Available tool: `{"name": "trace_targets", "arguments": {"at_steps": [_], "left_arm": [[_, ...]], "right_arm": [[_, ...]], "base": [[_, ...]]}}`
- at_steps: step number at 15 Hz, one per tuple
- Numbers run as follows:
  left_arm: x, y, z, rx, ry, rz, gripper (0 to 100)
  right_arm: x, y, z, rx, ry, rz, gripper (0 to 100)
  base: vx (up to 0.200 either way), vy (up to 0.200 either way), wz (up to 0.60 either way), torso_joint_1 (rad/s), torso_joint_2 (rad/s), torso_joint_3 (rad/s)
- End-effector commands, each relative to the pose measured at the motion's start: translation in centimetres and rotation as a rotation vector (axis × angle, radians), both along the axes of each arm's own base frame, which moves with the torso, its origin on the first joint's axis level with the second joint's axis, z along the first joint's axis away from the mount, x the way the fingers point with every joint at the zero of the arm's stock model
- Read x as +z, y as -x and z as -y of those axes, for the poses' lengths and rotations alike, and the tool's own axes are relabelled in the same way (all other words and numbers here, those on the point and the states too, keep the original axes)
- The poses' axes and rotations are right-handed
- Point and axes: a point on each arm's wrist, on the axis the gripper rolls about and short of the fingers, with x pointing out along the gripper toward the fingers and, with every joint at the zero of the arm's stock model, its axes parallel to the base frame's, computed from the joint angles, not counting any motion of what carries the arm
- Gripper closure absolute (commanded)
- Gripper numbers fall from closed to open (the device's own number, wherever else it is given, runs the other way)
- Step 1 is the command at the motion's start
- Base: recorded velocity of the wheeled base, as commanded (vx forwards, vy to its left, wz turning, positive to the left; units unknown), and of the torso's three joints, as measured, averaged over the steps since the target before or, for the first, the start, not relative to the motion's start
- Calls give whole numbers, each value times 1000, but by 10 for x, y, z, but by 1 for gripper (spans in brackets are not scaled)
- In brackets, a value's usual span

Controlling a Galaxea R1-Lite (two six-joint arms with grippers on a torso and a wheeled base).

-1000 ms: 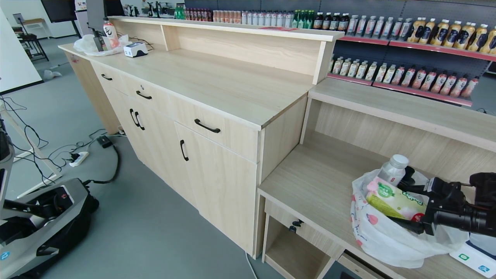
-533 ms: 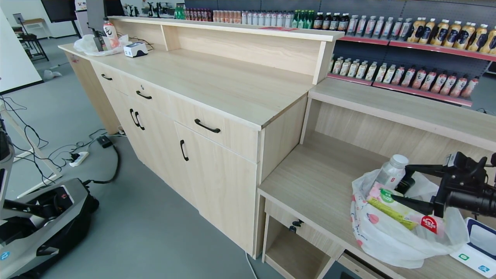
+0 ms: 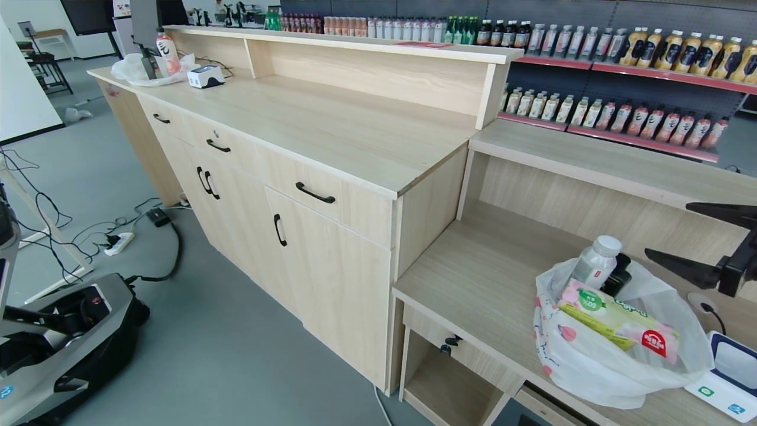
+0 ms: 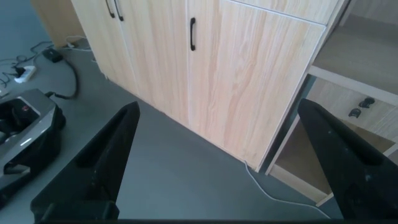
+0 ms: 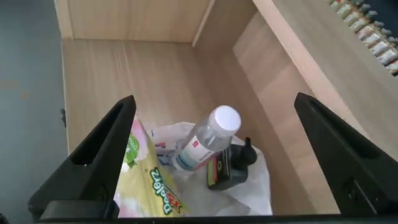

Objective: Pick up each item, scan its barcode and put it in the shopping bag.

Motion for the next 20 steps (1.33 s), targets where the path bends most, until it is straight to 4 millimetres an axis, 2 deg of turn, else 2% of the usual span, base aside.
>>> {"name": "trace_targets", "arguments": {"at_steps": [1, 3, 4, 5, 8, 11, 14, 17, 20], "left_arm": [[0, 0, 0, -1, 0, -2, 0], [0, 0, 0, -1, 0, -2, 0], [0, 0, 0, -1, 0, -2, 0], [0, 0, 0, -1, 0, -2, 0], [0, 0, 0, -1, 2, -2, 0], [0, 0, 0, -1, 0, -2, 0], [0, 0, 0, -1, 0, -2, 0], [0, 0, 0, -1, 0, -2, 0], [0, 0, 0, -1, 0, -2, 0]], "right_arm": [[31, 17, -4, -80, 38, 100, 0], [56, 18, -4, -145, -40, 141, 0], [76, 20, -5, -248, -104, 182, 0], [85, 22, -6, -283, -151, 202, 0], [97, 35, 3, -376, -175, 200, 0], [98, 52, 0, -573, -258, 108, 0], [91, 74, -10, -776, -352, 32, 0], [62, 104, -28, -777, -382, 13, 0], [-14, 154, -64, -712, -428, -88, 0]], "base": [[0, 0, -600, -115, 237, 139], [0, 0, -600, -124, 342, 205], [0, 0, -600, -134, 373, 217], [0, 0, -600, -154, 388, 237], [0, 0, -600, -178, 439, 274], [0, 0, -600, -196, 543, 338], [0, 0, -600, -198, 538, 352], [0, 0, -200, -152, 473, 321], [0, 0, 0, -45, 142, 93]]}}
